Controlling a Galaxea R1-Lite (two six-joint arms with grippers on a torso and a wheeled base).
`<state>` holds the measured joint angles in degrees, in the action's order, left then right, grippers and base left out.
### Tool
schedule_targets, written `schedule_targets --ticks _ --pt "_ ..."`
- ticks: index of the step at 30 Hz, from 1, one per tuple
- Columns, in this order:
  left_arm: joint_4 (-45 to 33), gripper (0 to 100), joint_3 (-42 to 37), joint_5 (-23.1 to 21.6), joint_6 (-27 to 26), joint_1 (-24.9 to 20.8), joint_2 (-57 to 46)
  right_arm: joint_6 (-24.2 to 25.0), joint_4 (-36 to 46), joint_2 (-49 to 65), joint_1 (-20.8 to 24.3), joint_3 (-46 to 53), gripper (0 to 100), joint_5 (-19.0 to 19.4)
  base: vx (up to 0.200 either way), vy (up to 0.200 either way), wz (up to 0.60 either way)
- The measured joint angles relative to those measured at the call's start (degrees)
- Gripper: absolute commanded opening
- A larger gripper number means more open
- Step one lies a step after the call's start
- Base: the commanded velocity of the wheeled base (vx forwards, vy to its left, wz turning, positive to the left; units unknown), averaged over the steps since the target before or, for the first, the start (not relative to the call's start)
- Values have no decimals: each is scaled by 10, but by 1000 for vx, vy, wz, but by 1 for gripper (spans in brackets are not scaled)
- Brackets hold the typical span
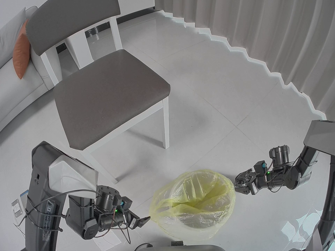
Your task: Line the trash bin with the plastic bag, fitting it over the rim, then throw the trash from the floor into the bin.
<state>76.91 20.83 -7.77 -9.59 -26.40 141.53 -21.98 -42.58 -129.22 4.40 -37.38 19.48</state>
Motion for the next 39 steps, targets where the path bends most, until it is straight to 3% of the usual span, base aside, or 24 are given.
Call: schedule_targets --ticks 6,12,24,39 --pt "65 100 -39 0 0 11 9 -1 -2 47 5 28 100 3 0 0 0" --pt "119 100 -77 -1 0 32 16 2 -2 90 45 39 100 26 0 0 0" --pt "121 100 -97 -2 15 52 9 -3 -7 115 118 43 100 27 0 0 0" --pt "120 100 -83 -3 28 58 -59 -17 -161 60 201 91 100 17 0 0 0"
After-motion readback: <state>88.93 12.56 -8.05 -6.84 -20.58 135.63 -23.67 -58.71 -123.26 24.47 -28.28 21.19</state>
